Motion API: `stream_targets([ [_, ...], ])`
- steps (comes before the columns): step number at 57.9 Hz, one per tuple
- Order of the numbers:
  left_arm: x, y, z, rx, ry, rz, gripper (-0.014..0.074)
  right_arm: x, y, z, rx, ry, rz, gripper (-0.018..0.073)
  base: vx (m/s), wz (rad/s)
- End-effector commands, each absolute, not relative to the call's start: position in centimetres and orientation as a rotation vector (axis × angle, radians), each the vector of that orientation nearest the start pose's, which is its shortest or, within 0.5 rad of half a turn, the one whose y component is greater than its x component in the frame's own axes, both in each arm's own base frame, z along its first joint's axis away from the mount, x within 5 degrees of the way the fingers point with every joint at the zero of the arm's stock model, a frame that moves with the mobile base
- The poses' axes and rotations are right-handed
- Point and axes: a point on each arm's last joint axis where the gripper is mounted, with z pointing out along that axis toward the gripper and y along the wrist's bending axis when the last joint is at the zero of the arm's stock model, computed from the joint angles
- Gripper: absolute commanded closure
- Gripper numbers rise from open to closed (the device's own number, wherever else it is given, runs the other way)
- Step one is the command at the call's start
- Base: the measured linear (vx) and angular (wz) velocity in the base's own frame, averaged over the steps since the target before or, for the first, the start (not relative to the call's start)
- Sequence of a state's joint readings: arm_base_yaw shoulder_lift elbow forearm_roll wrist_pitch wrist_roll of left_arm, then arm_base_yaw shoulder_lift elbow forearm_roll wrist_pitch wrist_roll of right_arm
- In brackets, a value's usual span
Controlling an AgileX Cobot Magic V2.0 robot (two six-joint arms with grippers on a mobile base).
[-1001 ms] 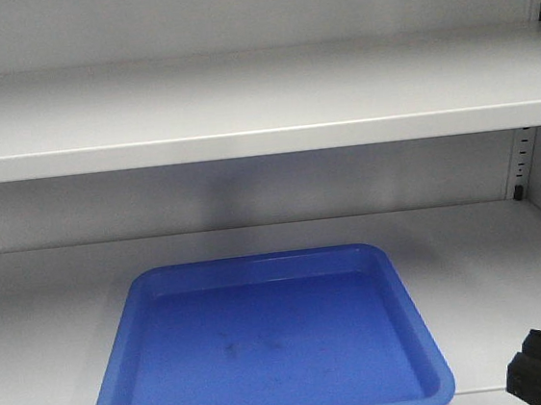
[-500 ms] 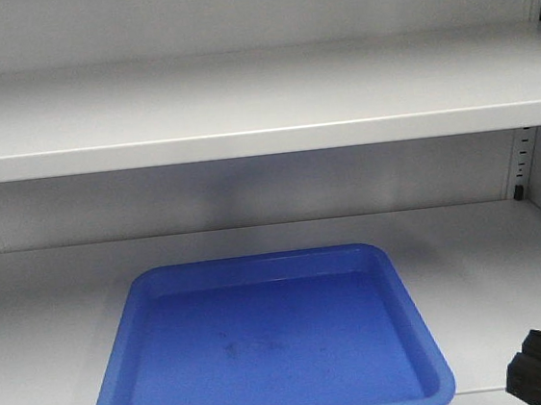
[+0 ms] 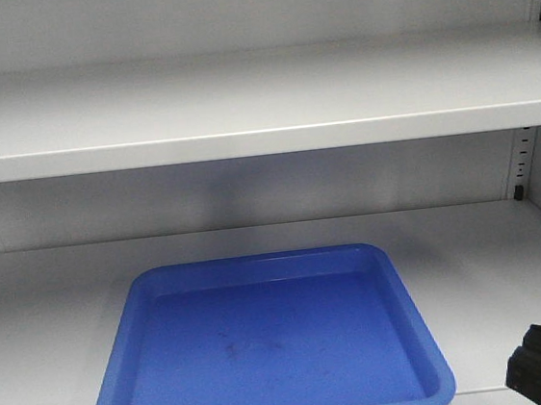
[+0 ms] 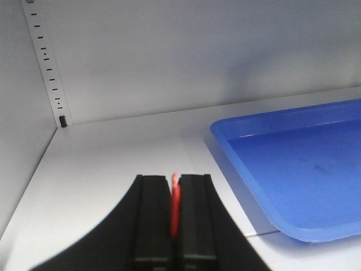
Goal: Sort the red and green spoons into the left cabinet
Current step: 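Approach the blue tray on the cabinet shelf, then lower both grippers with the spoons over the blue tray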
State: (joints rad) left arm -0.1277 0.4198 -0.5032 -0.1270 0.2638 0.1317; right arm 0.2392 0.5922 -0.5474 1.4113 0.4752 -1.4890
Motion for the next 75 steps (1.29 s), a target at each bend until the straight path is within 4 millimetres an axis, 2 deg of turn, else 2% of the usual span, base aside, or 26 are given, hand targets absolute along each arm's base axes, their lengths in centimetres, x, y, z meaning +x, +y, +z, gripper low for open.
stream_targets([
  [1,9.1,-1.4,34.8,0.109,1.53,-0.125,0.06,10.7,6.6,35.5,-0.551,1.474,0.517,0.0562,0.0,0.0],
  [9,9.3,-1.4,35.0,0.095,1.517,-0.139,0.06,11.6,6.3,35.5,-0.431,1.5,0.543,0.0562,0.0,0.0],
  [17,10.8,-1.7,34.4,0.058,1.577,-0.188,0.06,13.7,6.0,34.8,-0.303,1.569,0.521,0.0562,0.0,0.0],
  [23,12.0,-1.9,34.8,0.058,1.612,-0.198,0.06,15.0,6.2,34.0,-0.361,1.601,0.456,0.0562,0.0,0.0],
  [30,13.2,-2.6,36.4,0.133,1.604,-0.196,0.06,16.3,6.8,33.6,-0.405,1.621,0.452,0.0562,0.0,0.0],
  [42,14.8,-5.0,38.1,0.315,1.611,-0.257,0.06,19.0,7.6,34.5,-0.441,1.626,0.451,0.0562,0.0,0.0],
  [53,16.7,-7.3,37.5,0.45,1.64,-0.296,0.06,21.5,8.5,35.1,-0.46,1.638,0.476,0.0562,0.0,0.0],
  [66,19.0,-9.5,36.0,0.478,1.68,-0.329,0.06,24.2,9.7,35.4,-0.503,1.643,0.536,0.0562,0.0,0.0],
  [75,20.1,-11.1,36.9,0.535,1.655,-0.338,0.06,25.6,10.2,35.2,-0.516,1.652,0.558,0.0562,0.0,0.0],
])
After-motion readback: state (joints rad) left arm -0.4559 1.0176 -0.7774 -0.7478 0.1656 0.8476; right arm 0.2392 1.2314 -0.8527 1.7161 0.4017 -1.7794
